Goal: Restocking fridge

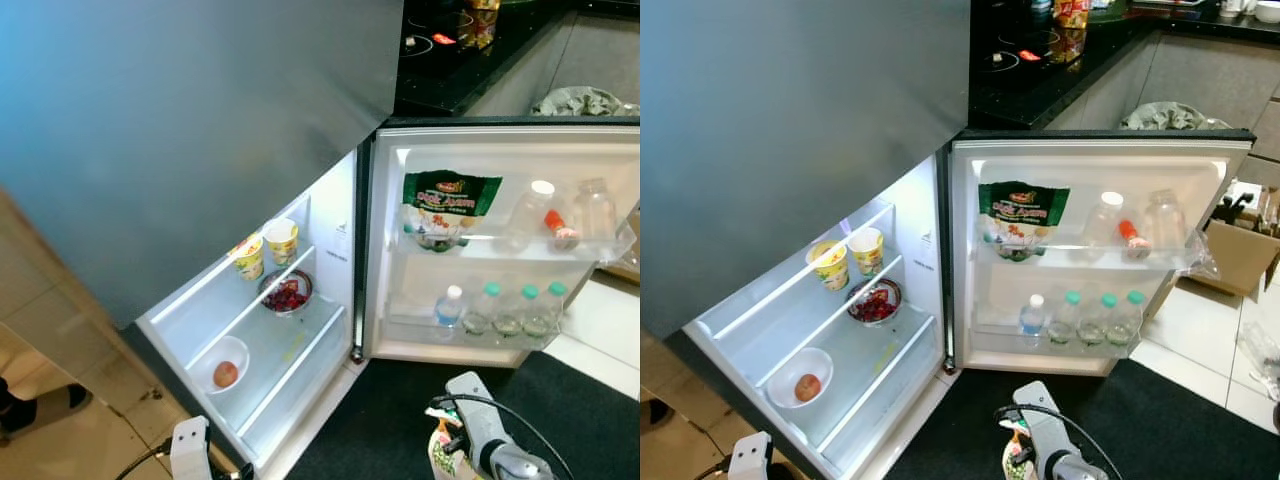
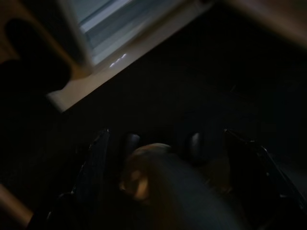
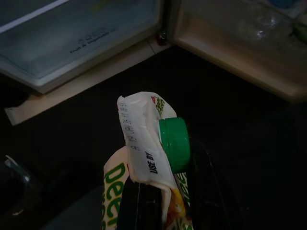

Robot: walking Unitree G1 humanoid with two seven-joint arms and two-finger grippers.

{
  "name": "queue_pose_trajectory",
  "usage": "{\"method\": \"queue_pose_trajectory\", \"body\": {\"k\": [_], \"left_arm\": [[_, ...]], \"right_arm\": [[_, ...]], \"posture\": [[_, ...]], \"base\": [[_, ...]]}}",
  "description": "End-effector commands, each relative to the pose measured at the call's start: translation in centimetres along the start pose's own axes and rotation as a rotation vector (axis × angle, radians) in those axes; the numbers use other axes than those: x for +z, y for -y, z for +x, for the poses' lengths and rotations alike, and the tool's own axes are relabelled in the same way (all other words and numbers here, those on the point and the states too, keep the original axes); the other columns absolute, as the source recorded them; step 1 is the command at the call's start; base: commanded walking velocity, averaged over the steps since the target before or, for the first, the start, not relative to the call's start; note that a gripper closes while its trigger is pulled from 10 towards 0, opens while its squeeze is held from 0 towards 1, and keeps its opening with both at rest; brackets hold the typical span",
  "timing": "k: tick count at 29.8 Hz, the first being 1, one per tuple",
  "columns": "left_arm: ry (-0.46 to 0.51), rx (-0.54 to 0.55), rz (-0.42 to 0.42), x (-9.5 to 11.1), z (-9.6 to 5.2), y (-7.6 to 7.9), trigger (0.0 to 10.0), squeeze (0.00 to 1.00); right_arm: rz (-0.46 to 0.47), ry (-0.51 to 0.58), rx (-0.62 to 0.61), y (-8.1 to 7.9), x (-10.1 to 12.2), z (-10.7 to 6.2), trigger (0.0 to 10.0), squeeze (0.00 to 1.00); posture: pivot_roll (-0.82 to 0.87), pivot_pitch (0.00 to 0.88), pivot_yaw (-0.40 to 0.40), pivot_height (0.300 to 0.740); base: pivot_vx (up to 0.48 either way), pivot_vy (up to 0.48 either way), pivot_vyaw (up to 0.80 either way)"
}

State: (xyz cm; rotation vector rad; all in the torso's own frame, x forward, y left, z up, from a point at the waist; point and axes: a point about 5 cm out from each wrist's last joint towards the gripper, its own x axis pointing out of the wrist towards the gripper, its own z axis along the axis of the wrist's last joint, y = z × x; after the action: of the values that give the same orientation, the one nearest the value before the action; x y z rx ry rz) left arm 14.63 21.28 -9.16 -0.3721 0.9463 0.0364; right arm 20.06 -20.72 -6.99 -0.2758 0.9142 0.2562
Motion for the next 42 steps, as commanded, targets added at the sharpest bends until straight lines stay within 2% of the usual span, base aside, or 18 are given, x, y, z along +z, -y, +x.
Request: {"method": "queue_pose_trajectory", "body": {"k": [1, 6, 14, 18, 19, 22, 27, 30, 38, 42], "left_arm": [[-0.021, 0.010, -0.002, -0.6, 0.0, 0.2, 10.0, 0.00], [-0.019, 0.025, 0.002, -0.5, 0.0, 0.1, 10.0, 0.00], [-0.015, 0.027, 0.007, -0.3, 0.1, 0.2, 10.0, 0.00], [-0.016, 0.028, 0.008, -0.4, 0.2, 0.3, 10.0, 0.00], [-0.018, 0.029, 0.009, -0.4, 0.2, 0.4, 10.0, 0.00], [-0.022, 0.034, 0.014, -0.5, 0.2, 0.5, 10.0, 0.00], [-0.022, 0.035, 0.021, -0.5, 0.3, 0.5, 10.0, 0.00], [-0.020, 0.026, 0.019, -0.4, 0.3, 0.7, 10.0, 0.00], [-0.020, 0.011, 0.021, -0.4, 0.5, 1.1, 10.0, 0.00], [-0.021, 0.008, 0.022, -0.4, 0.5, 1.2, 10.0, 0.00]], "right_arm": [[-0.029, 0.027, -0.014, 0.3, 0.8, 0.1, 10.0, 0.00], [-0.022, 0.044, -0.029, 0.5, 1.1, 0.1, 10.0, 0.00], [-0.038, 0.063, -0.023, 0.4, 1.7, 0.2, 10.0, 0.00], [-0.048, 0.100, -0.017, 0.4, 2.7, 0.3, 10.0, 0.00], [-0.047, 0.137, -0.007, 0.4, 3.8, 0.4, 10.0, 0.00], [-0.068, 0.177, 0.014, 0.2, 5.1, 0.5, 10.0, 0.00], [-0.172, 0.259, 0.073, -0.7, 8.2, 0.7, 10.0, 0.00], [-0.210, 0.273, 0.083, -1.0, 8.9, 0.8, 10.0, 0.00], [-0.261, 0.224, 0.089, -1.3, 7.9, 0.9, 10.0, 0.00], [-0.232, 0.162, 0.071, -0.9, 5.9, 0.8, 10.0, 0.00]], "posture": [[-0.04, 0.000, 0.036, 0.740], [-0.04, 0.000, 0.036, 0.740], [-0.04, 0.000, 0.034, 0.740], [-0.04, 0.000, 0.034, 0.740], [-0.04, 0.000, 0.034, 0.740], [-0.04, 0.000, 0.034, 0.740], [-0.04, 0.000, 0.027, 0.740], [-0.04, 0.000, 0.027, 0.740], [-0.04, 0.000, 0.020, 0.740], [-0.04, 0.000, 0.020, 0.740]], "base": [[0.000, 0.000, 0.79], [0.000, 0.000, 0.65], [0.000, 0.000, 0.00], [0.000, 0.000, 0.00], [0.000, 0.000, 0.00], [0.000, 0.000, 0.00], [0.000, 0.000, 0.00], [0.000, 0.000, 0.00], [0.120, 0.000, 0.00], [0.000, 0.000, 0.00]]}}
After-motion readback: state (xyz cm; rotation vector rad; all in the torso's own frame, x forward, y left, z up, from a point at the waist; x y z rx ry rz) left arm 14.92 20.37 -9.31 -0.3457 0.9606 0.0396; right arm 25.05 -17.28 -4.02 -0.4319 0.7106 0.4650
